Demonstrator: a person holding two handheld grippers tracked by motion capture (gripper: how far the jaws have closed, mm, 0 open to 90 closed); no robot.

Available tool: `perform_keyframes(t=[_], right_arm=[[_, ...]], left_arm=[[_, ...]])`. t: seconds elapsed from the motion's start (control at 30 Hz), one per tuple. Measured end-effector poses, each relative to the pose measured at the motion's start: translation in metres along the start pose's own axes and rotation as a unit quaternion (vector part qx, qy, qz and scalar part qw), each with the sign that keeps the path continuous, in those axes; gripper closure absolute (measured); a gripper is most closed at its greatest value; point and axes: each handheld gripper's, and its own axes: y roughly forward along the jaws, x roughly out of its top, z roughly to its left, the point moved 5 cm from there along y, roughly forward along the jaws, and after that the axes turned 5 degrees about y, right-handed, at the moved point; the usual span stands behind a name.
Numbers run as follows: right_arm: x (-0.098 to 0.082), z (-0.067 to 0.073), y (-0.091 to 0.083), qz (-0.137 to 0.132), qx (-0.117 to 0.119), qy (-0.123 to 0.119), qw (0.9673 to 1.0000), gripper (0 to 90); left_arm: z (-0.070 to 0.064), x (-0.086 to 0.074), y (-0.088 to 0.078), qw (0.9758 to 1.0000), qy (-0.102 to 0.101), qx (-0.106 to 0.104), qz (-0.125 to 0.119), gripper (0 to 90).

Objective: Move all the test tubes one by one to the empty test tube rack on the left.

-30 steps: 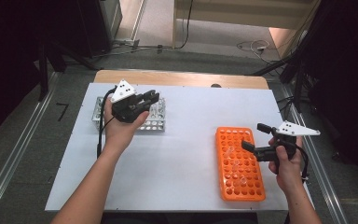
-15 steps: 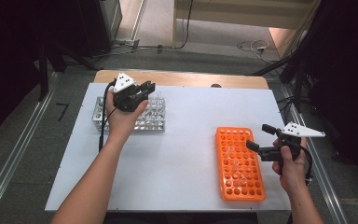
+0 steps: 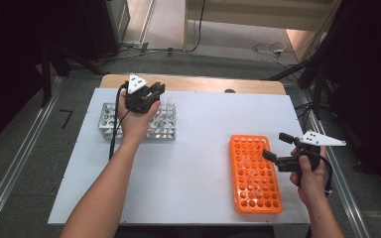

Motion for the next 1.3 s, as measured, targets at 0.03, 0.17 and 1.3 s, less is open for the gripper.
perform_keyframes(t=[0.03,0.17,1.3], right_arm=[[0.000,0.000,0.000,0.000,0.000,0.000,1.0000,0.0],[-0.001,-0.001,0.000,0.001,-0.001,0.001,1.0000,0.0],[-0.002,0.001,0.002,0.005,-0.001,-0.005,1.0000,0.0]], left_arm=[[0.000,-0.001,0.001,1.0000,-0.001,0.002,0.002,75.0],[0.001,-0.006,0.005,0.9999,-0.004,0.003,0.011,75.0],[0.001,-0.032,0.017,0.9967,-0.020,-0.003,0.078,74.4]])
